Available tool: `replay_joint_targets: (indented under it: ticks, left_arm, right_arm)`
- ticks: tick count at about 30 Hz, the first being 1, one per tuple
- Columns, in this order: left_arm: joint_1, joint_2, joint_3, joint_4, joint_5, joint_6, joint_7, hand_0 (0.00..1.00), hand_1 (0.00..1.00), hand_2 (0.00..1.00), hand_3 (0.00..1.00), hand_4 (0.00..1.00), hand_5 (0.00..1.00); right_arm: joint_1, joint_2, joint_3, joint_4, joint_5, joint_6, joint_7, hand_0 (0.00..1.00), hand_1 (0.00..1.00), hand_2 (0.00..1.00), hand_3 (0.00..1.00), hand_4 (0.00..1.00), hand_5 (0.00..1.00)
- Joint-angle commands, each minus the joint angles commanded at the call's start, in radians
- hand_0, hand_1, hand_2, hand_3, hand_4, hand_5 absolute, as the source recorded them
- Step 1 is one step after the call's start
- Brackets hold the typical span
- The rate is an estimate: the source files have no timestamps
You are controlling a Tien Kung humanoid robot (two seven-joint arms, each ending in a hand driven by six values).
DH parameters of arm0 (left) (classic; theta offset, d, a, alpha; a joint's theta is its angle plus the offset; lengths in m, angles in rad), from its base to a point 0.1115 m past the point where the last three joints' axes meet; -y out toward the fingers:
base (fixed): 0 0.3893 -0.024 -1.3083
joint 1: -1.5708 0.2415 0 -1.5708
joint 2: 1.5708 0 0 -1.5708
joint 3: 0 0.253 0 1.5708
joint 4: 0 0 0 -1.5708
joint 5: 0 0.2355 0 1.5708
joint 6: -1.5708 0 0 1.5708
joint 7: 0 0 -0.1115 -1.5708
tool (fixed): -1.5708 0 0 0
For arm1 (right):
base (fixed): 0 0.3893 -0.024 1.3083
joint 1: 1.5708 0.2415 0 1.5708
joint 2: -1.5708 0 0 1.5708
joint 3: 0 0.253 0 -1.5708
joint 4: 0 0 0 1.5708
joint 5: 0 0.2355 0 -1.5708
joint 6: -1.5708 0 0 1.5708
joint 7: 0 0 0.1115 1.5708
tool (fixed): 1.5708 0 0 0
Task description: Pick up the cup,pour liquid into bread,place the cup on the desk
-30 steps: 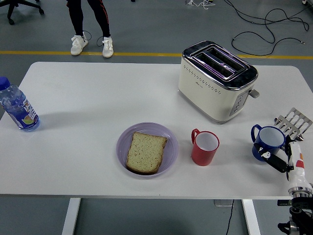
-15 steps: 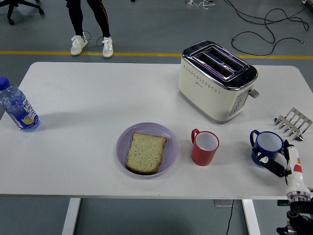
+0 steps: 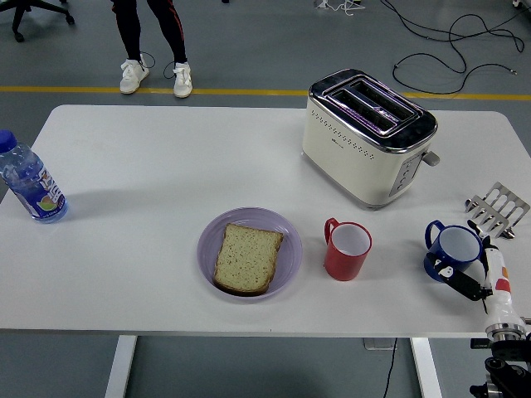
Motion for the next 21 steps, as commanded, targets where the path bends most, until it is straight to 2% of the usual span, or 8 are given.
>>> replay_joint_targets:
  ticks: [1, 11, 13, 15, 21]
  left_arm:
    - [-0.001, 0.000, 0.003, 0.000, -0.003, 0.000, 0.000, 0.656, 0.689, 0.707, 0.590, 0.302, 0.874]
    - [-0.002, 0.000, 0.006, 0.000, -0.007, 0.000, -0.001, 0.655, 0.689, 0.707, 0.589, 0.301, 0.874]
    - [-0.001, 0.000, 0.006, 0.000, -0.007, 0.000, -0.001, 0.655, 0.689, 0.707, 0.588, 0.301, 0.873]
    - [-0.001, 0.000, 0.006, 0.000, -0.006, 0.000, -0.001, 0.655, 0.689, 0.707, 0.588, 0.301, 0.873]
    - [0.001, 0.000, 0.003, 0.000, -0.003, -0.001, -0.001, 0.656, 0.689, 0.707, 0.589, 0.302, 0.872]
  right_arm:
    - [0.000, -0.001, 0.000, 0.002, 0.001, -0.004, 0.004, 0.871, 0.780, 0.910, 0.998, 0.925, 0.018]
    - [-0.013, -0.009, 0.007, 0.045, -0.006, -0.001, 0.008, 0.893, 0.798, 0.940, 0.998, 0.937, 0.012]
    - [-0.028, -0.011, 0.024, 0.087, -0.017, -0.006, 0.009, 0.894, 0.799, 0.946, 0.998, 0.946, 0.011]
    - [-0.034, -0.012, 0.029, 0.101, -0.022, -0.007, 0.009, 0.894, 0.799, 0.946, 0.998, 0.946, 0.011]
    - [-0.076, -0.028, 0.052, 0.225, -0.064, -0.018, -0.002, 0.899, 0.802, 0.949, 0.998, 0.937, 0.015]
